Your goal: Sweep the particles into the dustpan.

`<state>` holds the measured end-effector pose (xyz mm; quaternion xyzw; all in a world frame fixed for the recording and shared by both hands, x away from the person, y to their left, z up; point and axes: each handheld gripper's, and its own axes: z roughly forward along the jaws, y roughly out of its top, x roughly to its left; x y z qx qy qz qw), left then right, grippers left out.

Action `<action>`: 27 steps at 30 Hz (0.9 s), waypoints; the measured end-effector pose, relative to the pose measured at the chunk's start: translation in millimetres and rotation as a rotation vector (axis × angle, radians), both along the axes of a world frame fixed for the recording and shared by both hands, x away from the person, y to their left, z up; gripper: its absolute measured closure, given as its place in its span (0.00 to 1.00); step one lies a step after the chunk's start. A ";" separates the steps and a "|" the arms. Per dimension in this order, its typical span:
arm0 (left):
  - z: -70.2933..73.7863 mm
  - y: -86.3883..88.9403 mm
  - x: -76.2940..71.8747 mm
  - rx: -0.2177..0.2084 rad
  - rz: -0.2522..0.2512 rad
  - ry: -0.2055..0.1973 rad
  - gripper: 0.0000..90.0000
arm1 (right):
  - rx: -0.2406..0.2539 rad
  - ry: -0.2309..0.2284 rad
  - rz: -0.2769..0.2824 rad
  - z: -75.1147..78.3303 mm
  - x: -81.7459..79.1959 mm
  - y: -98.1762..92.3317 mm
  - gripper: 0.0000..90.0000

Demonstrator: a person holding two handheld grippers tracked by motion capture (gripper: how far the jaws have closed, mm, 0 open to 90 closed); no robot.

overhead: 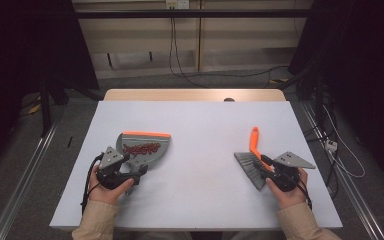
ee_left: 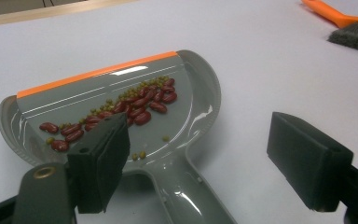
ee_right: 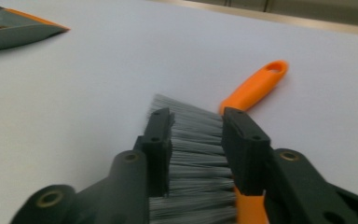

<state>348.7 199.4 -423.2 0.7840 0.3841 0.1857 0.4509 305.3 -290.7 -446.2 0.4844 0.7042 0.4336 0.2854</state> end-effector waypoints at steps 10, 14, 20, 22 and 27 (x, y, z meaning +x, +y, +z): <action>0.3 0.1 0.6 -0.008 -0.005 -0.013 0.20 | -0.126 0.036 -0.066 -1.5 11.0 -28.4 1.00; 0.6 -0.4 0.5 -0.025 -0.005 -0.021 0.17 | -0.159 0.064 -0.060 -6.4 11.8 -27.1 1.00; 2.5 0.6 0.7 -0.053 -0.004 -0.037 0.11 | -0.180 0.108 -0.053 -12.8 13.8 -23.3 1.00; 2.8 0.7 0.8 -0.063 -0.008 -0.043 0.09 | -0.169 0.115 -0.056 -13.1 14.0 -24.0 1.00; 3.5 0.0 0.3 -0.072 -0.025 -0.059 0.08 | -0.166 0.131 -0.045 -13.5 14.5 -23.9 1.00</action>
